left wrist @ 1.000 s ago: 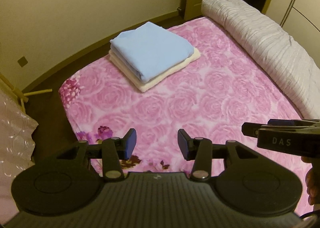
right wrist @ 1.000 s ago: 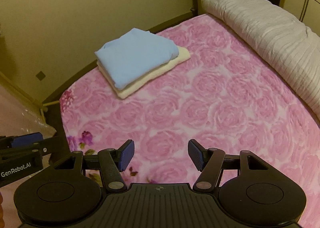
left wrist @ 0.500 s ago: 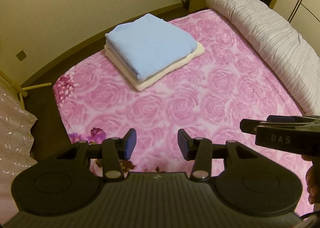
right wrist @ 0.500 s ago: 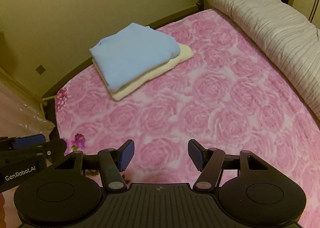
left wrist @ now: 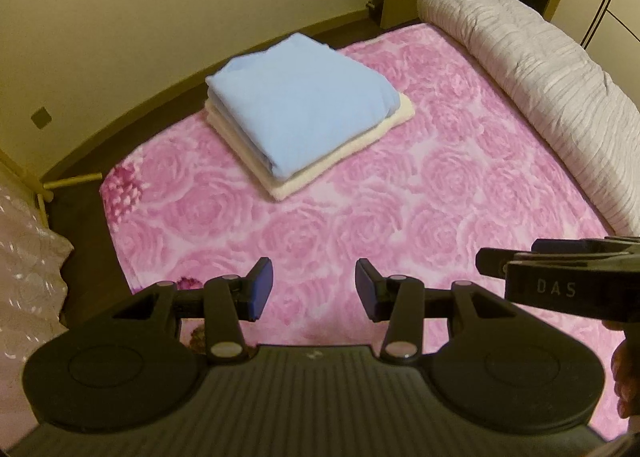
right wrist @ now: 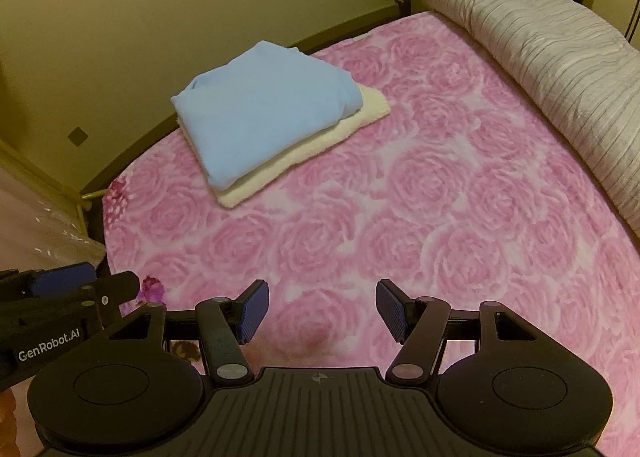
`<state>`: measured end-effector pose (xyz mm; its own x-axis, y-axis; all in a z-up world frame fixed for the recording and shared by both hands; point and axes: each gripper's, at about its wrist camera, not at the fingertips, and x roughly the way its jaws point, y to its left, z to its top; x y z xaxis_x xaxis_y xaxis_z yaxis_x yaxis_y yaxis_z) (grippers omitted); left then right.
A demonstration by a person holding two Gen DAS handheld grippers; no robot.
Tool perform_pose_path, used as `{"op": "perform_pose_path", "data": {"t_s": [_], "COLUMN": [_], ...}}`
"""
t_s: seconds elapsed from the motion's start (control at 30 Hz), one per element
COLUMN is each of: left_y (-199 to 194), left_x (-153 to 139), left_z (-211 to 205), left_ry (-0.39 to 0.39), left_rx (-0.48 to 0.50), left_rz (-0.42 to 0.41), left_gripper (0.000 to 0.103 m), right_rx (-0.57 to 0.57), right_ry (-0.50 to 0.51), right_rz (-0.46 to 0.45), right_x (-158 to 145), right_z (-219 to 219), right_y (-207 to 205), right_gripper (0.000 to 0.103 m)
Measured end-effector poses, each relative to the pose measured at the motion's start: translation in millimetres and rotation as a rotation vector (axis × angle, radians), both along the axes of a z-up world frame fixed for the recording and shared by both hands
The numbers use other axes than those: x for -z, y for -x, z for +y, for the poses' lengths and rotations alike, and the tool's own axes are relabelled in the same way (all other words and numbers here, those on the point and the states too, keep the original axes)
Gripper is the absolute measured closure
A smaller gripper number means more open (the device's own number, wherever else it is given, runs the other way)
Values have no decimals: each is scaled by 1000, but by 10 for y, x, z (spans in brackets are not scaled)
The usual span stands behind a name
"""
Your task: Fold clothes
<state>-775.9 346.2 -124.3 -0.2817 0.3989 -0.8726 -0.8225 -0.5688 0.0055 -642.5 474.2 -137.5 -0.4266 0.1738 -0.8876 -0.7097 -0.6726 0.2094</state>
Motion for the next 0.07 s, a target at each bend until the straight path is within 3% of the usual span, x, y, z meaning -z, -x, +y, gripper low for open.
{"op": "perform_pose_path", "data": {"t_s": [0.07], "left_y": [21], "left_x": [-20], "left_z": [2], "left_ry": [-4], "left_rx": [-4], "left_rz": [1], "left_gripper": [62], "right_rx": [1], "right_ry": [-3], "right_rz": [5], "right_x": [-18], "right_z": [-9], "right_y": [9], "right_gripper": [40]}}
